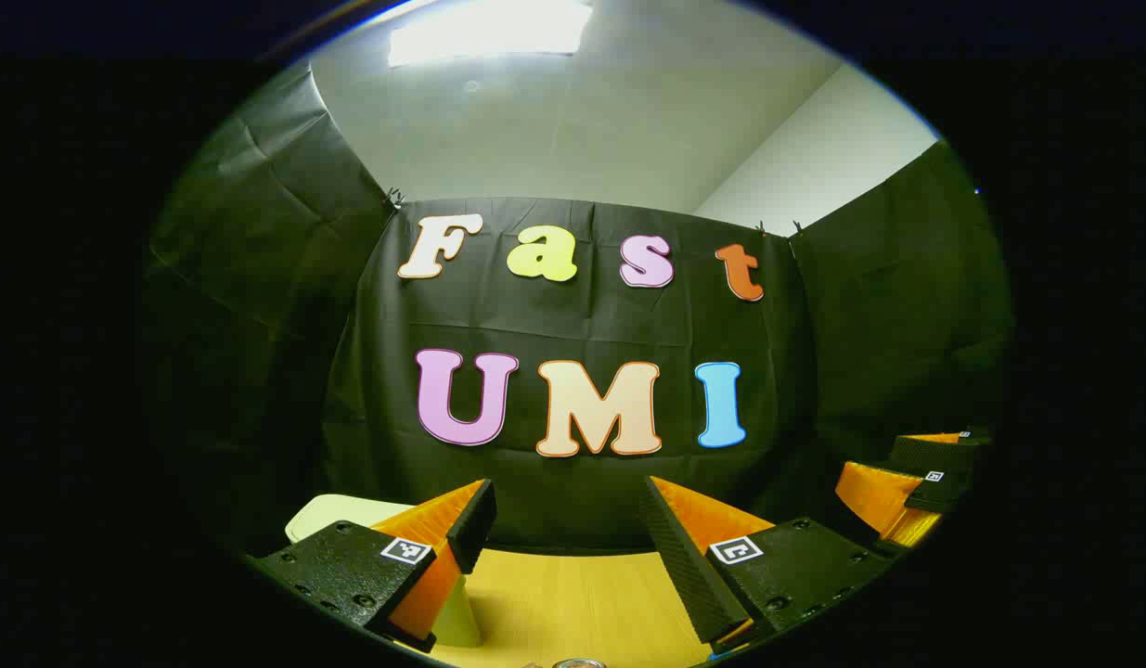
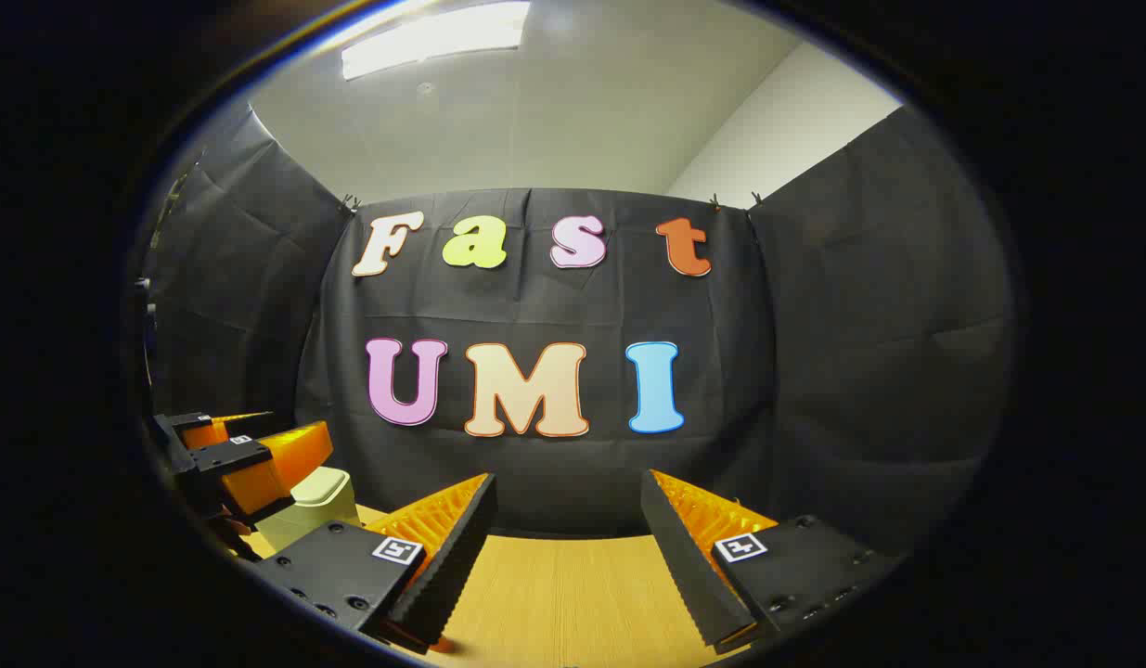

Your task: Press the lid of the desktop garbage bin to open it, pick up the crumpled paper on the desktop and throw it into the bin, then pick up the pop can on the desktop and drop it into the bin, and finally close the garbage bin lid.

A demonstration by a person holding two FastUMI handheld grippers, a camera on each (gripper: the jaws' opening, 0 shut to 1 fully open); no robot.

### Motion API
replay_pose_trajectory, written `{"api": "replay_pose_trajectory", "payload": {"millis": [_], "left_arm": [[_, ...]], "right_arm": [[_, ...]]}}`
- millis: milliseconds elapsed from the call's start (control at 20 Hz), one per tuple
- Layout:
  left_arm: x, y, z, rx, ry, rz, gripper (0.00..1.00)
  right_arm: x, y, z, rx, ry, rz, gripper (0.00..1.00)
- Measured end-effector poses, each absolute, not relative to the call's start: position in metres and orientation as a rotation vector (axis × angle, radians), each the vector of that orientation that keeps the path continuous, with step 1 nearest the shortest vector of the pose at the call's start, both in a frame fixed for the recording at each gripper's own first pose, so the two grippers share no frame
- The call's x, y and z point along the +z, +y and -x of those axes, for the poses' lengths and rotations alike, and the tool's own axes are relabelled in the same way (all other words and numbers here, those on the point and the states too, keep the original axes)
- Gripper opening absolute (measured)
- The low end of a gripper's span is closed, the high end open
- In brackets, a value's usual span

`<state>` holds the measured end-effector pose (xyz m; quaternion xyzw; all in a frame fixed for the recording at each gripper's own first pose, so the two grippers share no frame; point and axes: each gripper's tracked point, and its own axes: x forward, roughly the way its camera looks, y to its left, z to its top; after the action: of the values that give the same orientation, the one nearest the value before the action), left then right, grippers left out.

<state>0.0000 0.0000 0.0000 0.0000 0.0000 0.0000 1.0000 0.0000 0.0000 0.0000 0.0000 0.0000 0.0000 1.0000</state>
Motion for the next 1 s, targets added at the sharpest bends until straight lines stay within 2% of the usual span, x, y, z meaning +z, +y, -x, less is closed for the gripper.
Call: {"api": "replay_pose_trajectory", "payload": {"millis": [100, 1000], "left_arm": [[-0.001, 0.003, -0.001, 0.009, 0.003, -0.012, 0.92], [-0.009, 0.031, 0.001, 0.088, 0.033, -0.012, 0.92]], "right_arm": [[-0.002, 0.001, -0.003, 0.007, 0.004, -0.006, 1.00], [-0.019, 0.031, -0.027, 0.112, 0.051, -0.024, 0.98]]}}
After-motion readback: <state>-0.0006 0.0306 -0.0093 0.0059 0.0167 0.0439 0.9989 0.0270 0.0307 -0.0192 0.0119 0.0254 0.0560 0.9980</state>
